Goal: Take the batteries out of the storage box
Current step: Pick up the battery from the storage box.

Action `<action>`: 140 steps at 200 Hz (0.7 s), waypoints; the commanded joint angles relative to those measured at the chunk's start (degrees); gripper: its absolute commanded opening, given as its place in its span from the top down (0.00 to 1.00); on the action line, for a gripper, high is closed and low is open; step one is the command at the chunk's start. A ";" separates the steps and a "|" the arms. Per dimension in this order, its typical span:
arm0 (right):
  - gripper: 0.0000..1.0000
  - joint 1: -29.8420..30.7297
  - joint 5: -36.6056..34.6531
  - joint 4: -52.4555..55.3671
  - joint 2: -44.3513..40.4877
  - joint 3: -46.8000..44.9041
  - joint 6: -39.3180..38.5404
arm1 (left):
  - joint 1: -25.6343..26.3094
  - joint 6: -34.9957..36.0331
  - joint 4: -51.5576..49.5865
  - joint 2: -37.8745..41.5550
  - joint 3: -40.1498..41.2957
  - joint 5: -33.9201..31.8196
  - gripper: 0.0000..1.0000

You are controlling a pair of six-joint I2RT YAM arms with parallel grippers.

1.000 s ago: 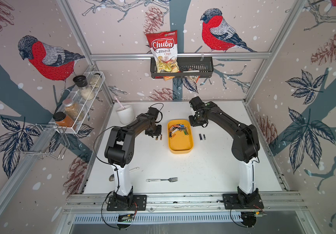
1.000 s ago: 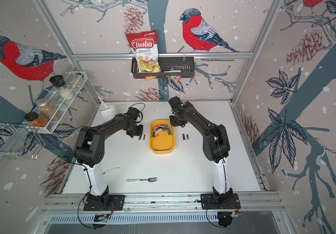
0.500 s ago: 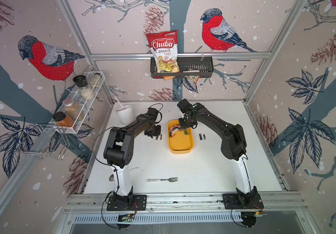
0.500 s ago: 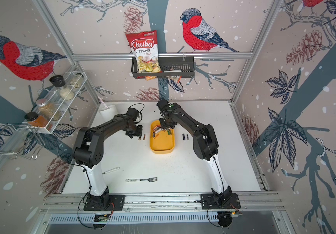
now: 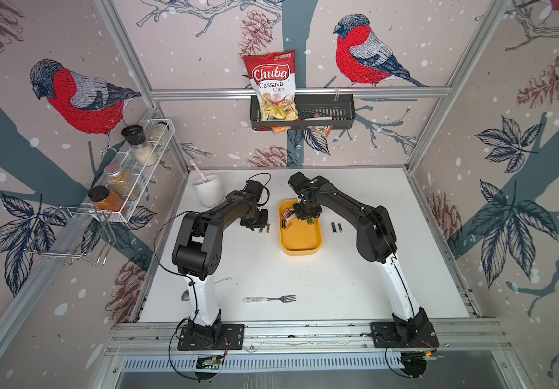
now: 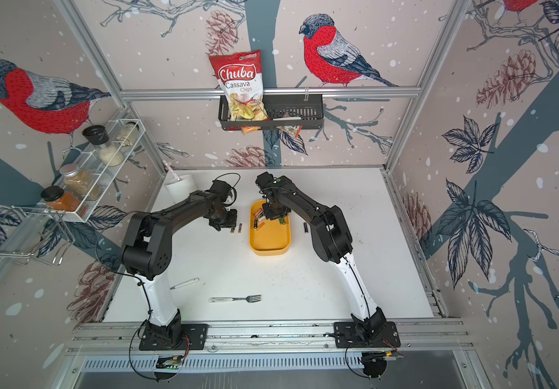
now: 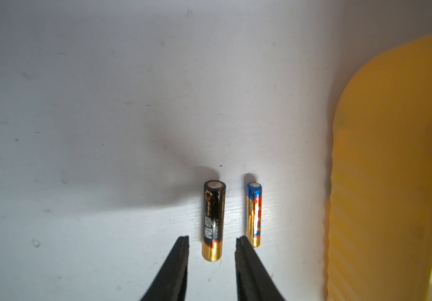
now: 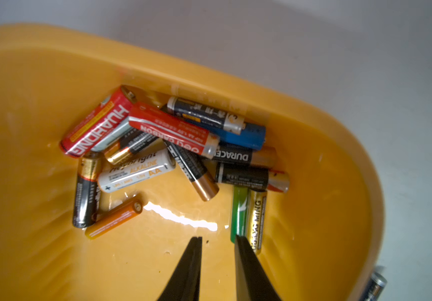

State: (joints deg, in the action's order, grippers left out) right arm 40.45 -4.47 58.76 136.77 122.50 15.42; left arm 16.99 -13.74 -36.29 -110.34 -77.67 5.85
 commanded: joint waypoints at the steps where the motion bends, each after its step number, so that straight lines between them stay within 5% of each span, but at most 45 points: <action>1: 0.71 0.07 -1.41 1.35 0.82 0.32 0.43 | -0.12 -0.26 0.00 0.17 -0.20 0.15 0.65; 140: 0.70 -0.28 -0.99 0.04 2.96 -0.18 -0.74 | -0.10 -0.34 -0.13 0.64 0.33 -0.02 0.65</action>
State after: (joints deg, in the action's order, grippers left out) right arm 40.18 -4.73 58.72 138.87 122.23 14.96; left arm 16.99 -13.74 -36.32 -110.28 -77.58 5.93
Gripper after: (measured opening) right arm 0.302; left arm 0.352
